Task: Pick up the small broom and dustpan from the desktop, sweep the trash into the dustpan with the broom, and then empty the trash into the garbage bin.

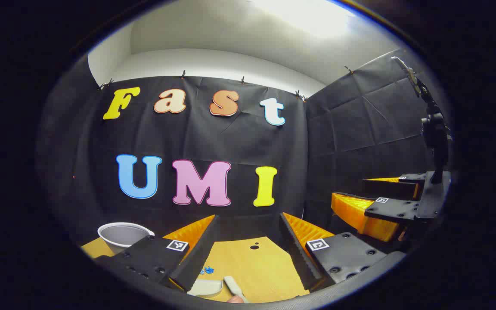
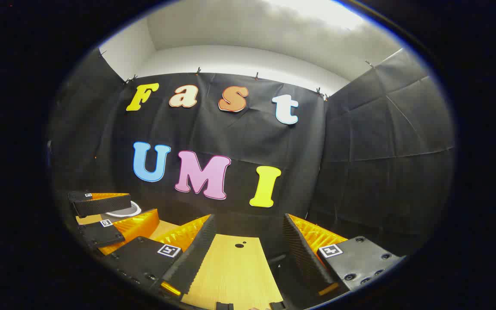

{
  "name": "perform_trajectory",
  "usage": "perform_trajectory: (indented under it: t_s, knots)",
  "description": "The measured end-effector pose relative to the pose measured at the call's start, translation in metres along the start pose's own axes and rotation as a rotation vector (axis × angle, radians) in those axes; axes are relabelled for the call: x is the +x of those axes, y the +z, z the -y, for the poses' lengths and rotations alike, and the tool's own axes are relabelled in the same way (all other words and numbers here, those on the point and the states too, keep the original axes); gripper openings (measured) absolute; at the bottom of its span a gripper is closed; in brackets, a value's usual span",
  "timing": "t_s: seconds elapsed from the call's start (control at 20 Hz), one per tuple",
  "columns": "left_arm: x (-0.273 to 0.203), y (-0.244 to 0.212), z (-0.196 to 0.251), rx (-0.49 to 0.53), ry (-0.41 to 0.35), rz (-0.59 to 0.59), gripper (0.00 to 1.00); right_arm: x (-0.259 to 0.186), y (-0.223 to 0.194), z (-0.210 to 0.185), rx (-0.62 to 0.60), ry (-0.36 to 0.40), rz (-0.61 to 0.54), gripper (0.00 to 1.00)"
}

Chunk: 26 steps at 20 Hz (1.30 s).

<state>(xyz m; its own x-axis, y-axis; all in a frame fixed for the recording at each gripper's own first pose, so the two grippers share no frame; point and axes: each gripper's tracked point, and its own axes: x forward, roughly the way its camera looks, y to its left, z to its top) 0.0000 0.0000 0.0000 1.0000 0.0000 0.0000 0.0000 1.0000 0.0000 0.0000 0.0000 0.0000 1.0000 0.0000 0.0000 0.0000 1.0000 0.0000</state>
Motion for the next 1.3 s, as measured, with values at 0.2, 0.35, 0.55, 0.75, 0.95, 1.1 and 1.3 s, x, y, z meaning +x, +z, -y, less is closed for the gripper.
perform_trajectory:
  t_s: [0.2, 0.35, 0.55, 0.75, 0.95, 1.1, 1.3]
  knots:
    - [-0.013, 0.008, -0.011, 0.0, 0.022, 0.014, 0.82, -0.003, 0.008, -0.015, 0.008, 0.022, 0.014, 0.97]
    - [-0.022, 0.012, -0.017, -0.001, 0.035, 0.025, 0.81, -0.002, 0.013, -0.027, 0.042, 0.038, 0.019, 0.97]
    - [-0.032, 0.018, -0.028, 0.015, 0.048, 0.047, 0.82, -0.003, 0.017, -0.043, 0.034, 0.062, 0.027, 1.0]
    - [-0.039, 0.013, -0.04, 0.003, 0.081, 0.036, 0.84, -0.004, 0.016, -0.056, 0.042, 0.087, 0.017, 0.97]
    - [-0.043, 0.011, -0.047, 0.005, 0.108, 0.022, 0.84, -0.005, 0.018, -0.06, 0.037, 0.096, 0.02, 0.97]
    - [-0.043, 0.007, -0.046, -0.007, 0.105, 0.017, 0.82, -0.007, 0.016, -0.061, 0.036, 0.096, 0.012, 0.97]
    - [-0.042, 0.007, -0.047, -0.018, 0.101, 0.014, 0.82, -0.009, 0.016, -0.056, 0.035, 0.087, 0.011, 0.97]
